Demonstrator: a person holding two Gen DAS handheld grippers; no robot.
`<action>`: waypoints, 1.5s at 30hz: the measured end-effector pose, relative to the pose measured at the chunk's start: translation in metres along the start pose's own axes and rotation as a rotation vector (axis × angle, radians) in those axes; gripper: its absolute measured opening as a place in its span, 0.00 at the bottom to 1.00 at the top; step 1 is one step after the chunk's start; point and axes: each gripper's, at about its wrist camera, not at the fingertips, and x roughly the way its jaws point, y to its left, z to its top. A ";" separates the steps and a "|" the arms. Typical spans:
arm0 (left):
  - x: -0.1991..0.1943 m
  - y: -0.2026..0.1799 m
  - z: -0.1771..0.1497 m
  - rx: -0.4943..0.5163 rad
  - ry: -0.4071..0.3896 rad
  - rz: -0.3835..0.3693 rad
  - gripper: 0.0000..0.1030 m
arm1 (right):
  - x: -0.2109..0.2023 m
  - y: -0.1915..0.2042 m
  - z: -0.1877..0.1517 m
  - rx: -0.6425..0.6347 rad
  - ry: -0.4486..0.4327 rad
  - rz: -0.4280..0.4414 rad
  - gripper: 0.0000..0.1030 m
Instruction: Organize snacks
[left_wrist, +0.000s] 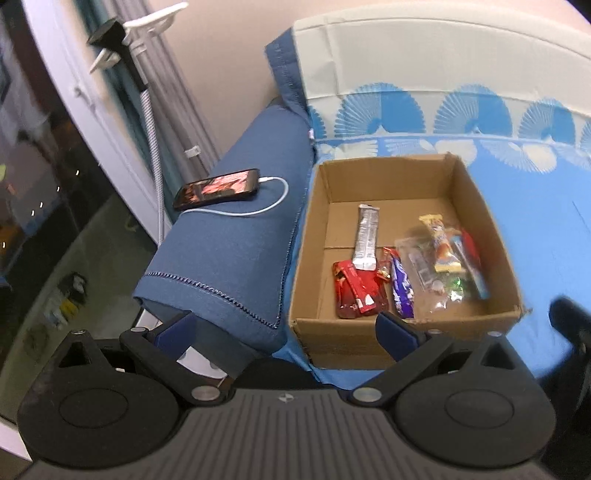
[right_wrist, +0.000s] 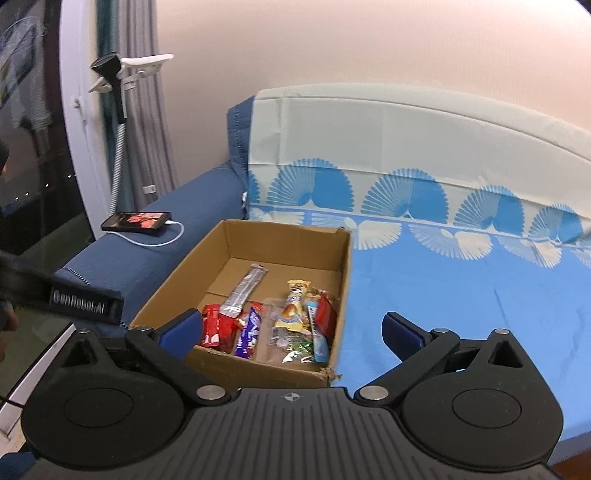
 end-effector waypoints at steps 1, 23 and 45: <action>0.000 -0.001 -0.002 -0.002 -0.007 -0.022 1.00 | 0.001 -0.002 0.000 0.006 0.001 -0.006 1.00; 0.013 0.012 -0.001 -0.127 0.071 -0.152 1.00 | 0.011 -0.004 -0.004 -0.011 0.035 -0.009 1.00; 0.014 0.007 -0.001 -0.094 0.076 -0.163 1.00 | 0.011 -0.003 -0.006 -0.018 0.041 0.001 1.00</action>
